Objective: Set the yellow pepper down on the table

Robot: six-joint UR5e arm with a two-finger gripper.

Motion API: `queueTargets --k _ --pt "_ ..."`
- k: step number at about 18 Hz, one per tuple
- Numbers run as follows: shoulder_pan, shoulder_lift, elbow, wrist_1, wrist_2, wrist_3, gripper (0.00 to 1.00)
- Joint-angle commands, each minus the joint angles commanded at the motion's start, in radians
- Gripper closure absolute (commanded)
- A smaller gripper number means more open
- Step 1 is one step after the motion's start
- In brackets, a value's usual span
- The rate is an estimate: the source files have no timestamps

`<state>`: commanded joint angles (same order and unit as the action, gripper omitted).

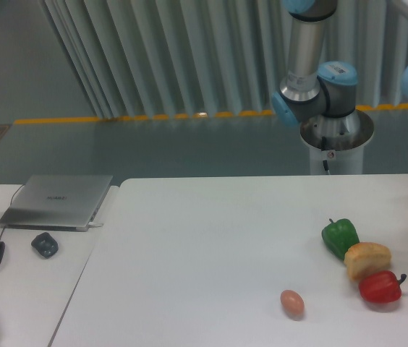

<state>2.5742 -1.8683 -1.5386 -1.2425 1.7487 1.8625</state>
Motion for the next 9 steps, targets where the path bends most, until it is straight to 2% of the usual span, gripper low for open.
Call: queueTargets --k 6,9 --pt "-0.063 -0.041 0.0 0.006 0.0 -0.155 0.57" --pt "-0.077 -0.067 -0.002 0.029 0.0 -0.193 0.56"
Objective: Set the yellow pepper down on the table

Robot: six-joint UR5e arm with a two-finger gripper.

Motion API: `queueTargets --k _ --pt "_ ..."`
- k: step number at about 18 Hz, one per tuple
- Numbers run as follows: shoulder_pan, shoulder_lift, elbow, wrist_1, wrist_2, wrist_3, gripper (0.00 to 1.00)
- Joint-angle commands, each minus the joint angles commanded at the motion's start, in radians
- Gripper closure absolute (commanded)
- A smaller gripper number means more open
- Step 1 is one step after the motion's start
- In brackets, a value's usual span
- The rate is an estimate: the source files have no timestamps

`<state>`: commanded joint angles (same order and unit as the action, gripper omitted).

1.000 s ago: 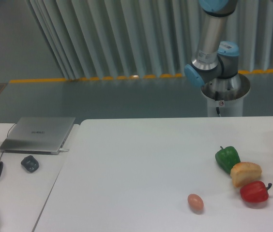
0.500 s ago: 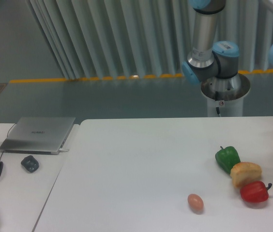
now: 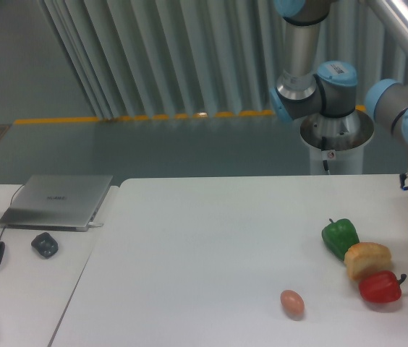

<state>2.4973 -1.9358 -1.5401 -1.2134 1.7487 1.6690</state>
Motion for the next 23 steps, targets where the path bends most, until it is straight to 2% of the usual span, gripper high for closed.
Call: queueTargets --k 4,8,9,10,11,13,16,21,23 --pt "-0.002 -0.054 -0.002 0.029 0.0 -0.048 0.56" --pt "-0.002 -0.055 -0.003 0.029 0.0 -0.049 0.54" --pt "-0.002 -0.055 -0.003 0.029 0.0 -0.049 0.5" --pt "-0.002 -0.055 -0.003 0.029 0.0 -0.049 0.45" --pt "-0.002 -0.055 -0.002 0.029 0.0 -0.049 0.35" --pt "-0.002 -0.054 -0.002 0.037 0.0 -0.049 0.02" --pt "-0.003 -0.048 -0.003 0.037 0.0 -0.098 0.0" --pt "-0.032 -0.028 -0.02 0.045 0.014 -0.107 0.0" --pt "-0.029 -0.025 -0.002 0.058 0.0 -0.153 0.0"
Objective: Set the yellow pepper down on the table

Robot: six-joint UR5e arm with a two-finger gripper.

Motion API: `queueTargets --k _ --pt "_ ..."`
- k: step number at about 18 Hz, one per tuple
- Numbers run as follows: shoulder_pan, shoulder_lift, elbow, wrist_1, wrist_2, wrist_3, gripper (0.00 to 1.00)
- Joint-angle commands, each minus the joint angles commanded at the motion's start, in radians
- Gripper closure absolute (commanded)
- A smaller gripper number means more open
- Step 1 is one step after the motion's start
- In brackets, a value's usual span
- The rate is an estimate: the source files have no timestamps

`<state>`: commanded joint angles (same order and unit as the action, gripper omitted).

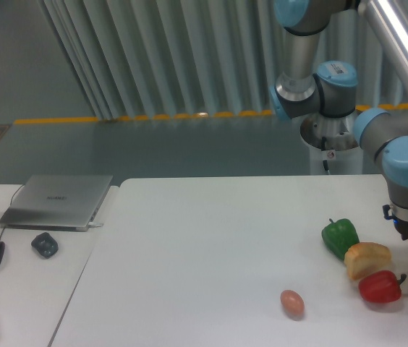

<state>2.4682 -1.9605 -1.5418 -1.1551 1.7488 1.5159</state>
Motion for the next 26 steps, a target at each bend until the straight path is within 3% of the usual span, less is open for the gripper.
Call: queueTargets --k 3,5,6,7,9,14,26 --pt "0.014 0.034 0.02 -0.044 -0.063 0.026 0.0" --pt "0.023 0.057 0.04 -0.057 -0.109 0.122 0.0" --pt "0.026 0.052 0.078 -0.089 -0.109 0.151 0.0" --pt "0.035 0.045 0.132 -0.163 -0.109 0.161 0.0" --pt "0.064 0.043 0.176 -0.236 -0.121 0.162 0.0" --pt "0.112 0.037 0.196 -0.268 -0.146 0.253 0.0" --pt "0.114 0.023 0.172 -0.261 -0.181 0.256 0.0"
